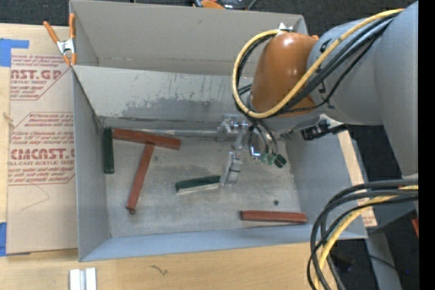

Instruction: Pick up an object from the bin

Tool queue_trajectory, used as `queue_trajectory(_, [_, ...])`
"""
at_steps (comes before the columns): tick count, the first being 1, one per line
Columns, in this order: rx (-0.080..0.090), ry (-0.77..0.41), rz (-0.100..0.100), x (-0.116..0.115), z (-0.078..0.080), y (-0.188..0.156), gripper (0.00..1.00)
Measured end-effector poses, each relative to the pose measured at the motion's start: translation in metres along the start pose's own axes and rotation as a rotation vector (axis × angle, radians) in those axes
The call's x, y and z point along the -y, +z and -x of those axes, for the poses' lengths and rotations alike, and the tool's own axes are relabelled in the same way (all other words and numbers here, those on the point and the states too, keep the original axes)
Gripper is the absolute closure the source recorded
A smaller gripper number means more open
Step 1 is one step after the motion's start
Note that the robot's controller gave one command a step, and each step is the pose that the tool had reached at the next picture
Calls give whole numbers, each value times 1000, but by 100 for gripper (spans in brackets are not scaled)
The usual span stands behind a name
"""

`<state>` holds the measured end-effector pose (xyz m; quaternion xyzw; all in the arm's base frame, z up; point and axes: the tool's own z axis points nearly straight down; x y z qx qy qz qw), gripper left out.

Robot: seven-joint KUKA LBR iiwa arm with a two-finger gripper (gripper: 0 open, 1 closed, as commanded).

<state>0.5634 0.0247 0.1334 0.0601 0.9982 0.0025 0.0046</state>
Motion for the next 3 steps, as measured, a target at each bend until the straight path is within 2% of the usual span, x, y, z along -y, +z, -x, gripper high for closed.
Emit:
queue_trajectory(1, [-18, -48, -4, -45, -57, 67, 0])
queue_trajectory(2, [-9, -43, -5, -42, -53, 63, 100])
queue_trajectory(3, [1, -104, -4, -26, -35, -73, 100])
